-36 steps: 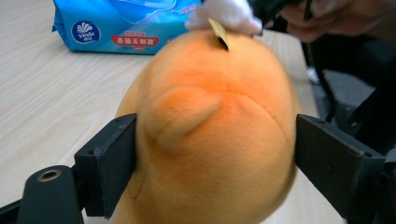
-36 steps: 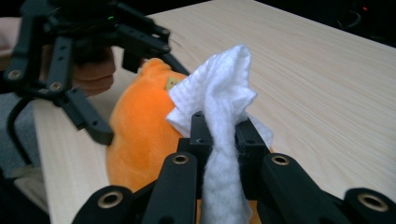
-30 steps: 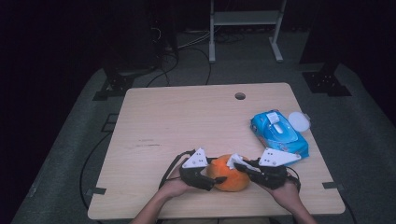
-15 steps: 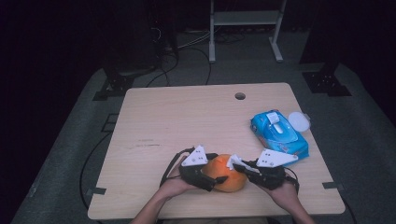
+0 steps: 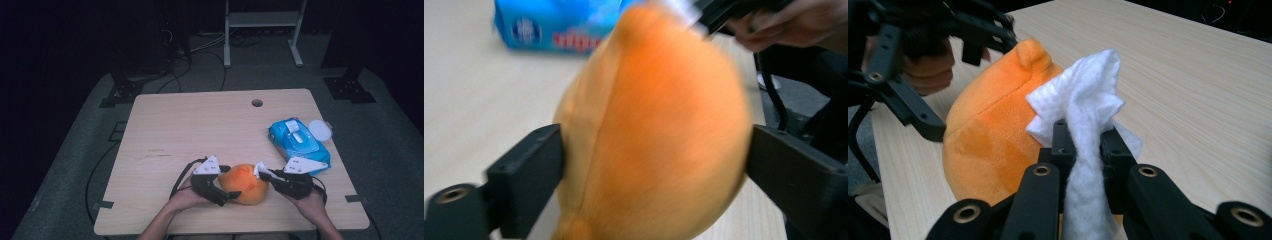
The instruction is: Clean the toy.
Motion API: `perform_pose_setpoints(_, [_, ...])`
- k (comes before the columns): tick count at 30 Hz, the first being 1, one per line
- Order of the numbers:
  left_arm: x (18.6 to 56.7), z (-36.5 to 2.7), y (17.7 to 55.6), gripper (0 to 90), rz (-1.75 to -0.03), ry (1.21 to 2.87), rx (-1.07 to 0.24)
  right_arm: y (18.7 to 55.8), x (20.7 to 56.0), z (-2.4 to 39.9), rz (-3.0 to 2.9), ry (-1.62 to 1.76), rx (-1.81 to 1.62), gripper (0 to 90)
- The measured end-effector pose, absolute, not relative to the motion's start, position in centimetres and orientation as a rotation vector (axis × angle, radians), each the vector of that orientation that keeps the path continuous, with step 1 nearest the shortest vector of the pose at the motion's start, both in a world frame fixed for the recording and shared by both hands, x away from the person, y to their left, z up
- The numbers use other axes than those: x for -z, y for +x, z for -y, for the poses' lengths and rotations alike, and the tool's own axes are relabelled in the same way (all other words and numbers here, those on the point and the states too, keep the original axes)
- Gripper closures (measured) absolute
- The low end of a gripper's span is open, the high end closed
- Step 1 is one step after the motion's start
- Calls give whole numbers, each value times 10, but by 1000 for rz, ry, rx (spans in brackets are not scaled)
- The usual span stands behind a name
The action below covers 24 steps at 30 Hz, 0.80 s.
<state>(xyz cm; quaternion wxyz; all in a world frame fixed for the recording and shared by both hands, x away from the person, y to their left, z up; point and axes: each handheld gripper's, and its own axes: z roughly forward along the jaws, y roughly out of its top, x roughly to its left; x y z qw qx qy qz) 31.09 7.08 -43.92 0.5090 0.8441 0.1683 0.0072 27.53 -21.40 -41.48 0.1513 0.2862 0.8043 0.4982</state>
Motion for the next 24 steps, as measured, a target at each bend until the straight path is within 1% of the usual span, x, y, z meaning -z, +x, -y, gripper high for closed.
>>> perform_pose_setpoints(1, [442, -70, 313, 60, -430, 2023, 14, 275, 415, 214, -2310, 827, -1436, 801])
perform_pose_setpoints(2, [443, -71, 313, 66, -438, 2010, 20, 276, 415, 214, -2309, 826, -1434, 801])
perform_pose_setpoints(4, [441, -71, 313, 173, -436, 2004, 10, 276, 415, 213, -2304, 829, -1434, 801])
perform_pose_setpoints(5, [436, -72, 310, 173, -431, 2000, -17, 276, 414, 213, -2301, 834, -1439, 801])
perform_pose_setpoints(6, [428, -72, 307, 262, -406, 1996, -42, 274, 409, 215, -2280, 833, -1466, 801])
perform_pose_setpoints(9, [416, -72, 301, 299, -370, 2029, -121, 269, 399, 216, -2259, 807, -1532, 801])
perform_pose_setpoints(11, [415, -68, 298, 307, -363, 2074, -173, 266, 395, 213, -2259, 780, -1583, 801])
perform_pose_setpoints(15, [412, -68, 295, 316, -339, 2078, -153, 264, 396, 203, -2288, 724, -1548, 801])
perform_pose_setpoints(19, [408, -69, 294, 318, -334, 2062, -140, 271, 401, 212, -2273, 790, -1513, 801])
perform_pose_setpoints(21, [409, -67, 294, 318, -352, 2073, -160, 270, 401, 212, -2268, 799, -1521, 801])
perform_pose_setpoints(24, [409, -68, 297, 314, -414, 2053, -152, 262, 394, 204, -2283, 734, -1555, 801])
